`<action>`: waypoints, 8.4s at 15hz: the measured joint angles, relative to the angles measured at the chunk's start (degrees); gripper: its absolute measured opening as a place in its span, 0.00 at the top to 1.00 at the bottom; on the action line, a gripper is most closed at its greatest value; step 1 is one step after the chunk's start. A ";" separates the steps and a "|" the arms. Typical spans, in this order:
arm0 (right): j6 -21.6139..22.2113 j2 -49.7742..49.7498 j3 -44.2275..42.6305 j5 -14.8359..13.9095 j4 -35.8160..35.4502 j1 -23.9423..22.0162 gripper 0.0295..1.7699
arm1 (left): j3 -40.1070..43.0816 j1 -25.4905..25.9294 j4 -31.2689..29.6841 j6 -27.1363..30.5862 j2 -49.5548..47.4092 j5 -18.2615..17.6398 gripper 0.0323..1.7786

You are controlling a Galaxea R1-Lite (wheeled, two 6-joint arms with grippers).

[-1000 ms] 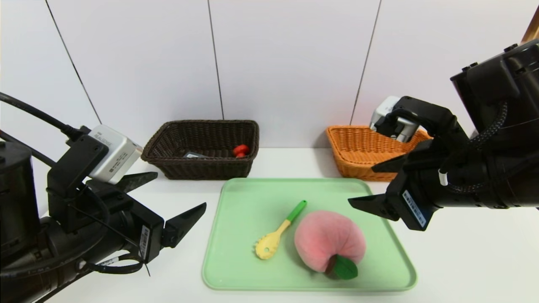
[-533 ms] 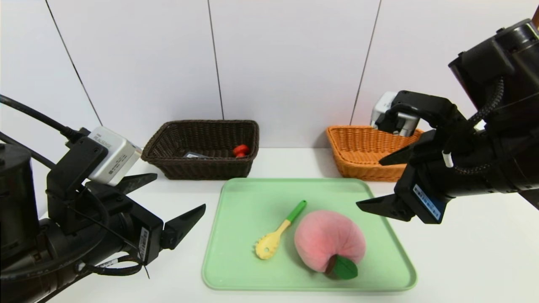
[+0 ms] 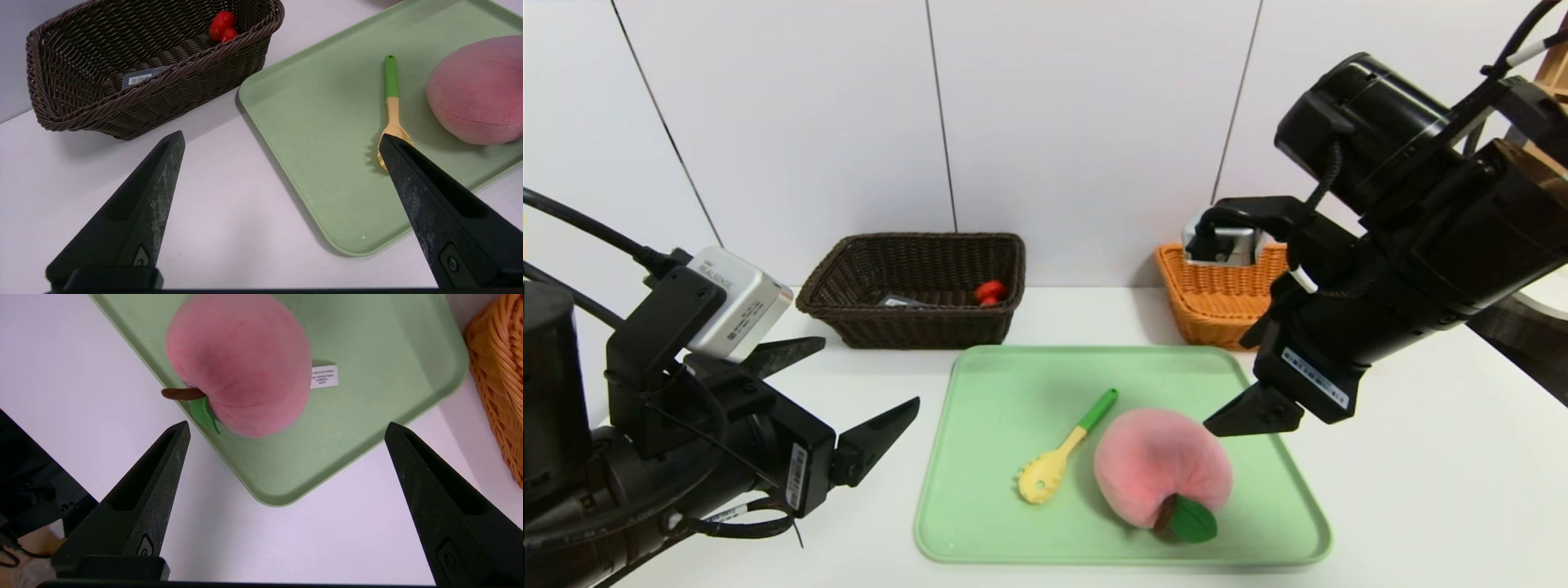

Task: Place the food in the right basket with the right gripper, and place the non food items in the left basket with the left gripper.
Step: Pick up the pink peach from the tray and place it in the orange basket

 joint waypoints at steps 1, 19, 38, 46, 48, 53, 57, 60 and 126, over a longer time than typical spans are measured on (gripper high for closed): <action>-0.22 1.57 -2.30 0.59 1.88 0.00 0.06 | -0.01 0.00 0.00 0.00 0.02 0.00 0.05; -36.22 9.41 -6.75 12.76 10.34 -3.61 0.04 | 0.13 0.05 0.01 0.00 -0.18 -0.02 0.05; -36.74 18.37 0.76 12.92 1.84 -2.49 0.04 | 0.11 0.05 0.09 0.02 -0.09 -0.11 0.05; -36.57 18.90 3.84 12.81 -1.82 -1.96 0.43 | 0.40 0.00 -0.02 -0.06 -0.07 -0.20 0.05; -36.57 18.55 3.86 12.81 -1.77 -1.68 0.52 | 0.46 0.00 -0.05 -0.06 -0.07 -0.29 0.05; -36.47 16.25 4.58 12.81 -1.33 -0.90 0.64 | 0.44 0.00 -0.20 -0.06 -0.09 -0.29 0.05; -36.57 12.00 6.10 10.86 -1.60 -0.06 0.67 | 0.33 0.00 -0.27 -0.06 -0.09 -0.27 0.05; -36.47 7.67 6.13 9.90 -1.62 0.66 0.68 | 0.20 0.00 -0.35 -0.06 -0.09 -0.18 0.05; -2.47 23.22 -11.37 -7.49 -28.15 -30.82 0.52 | 0.88 0.11 -0.24 -0.09 -1.38 -0.13 0.05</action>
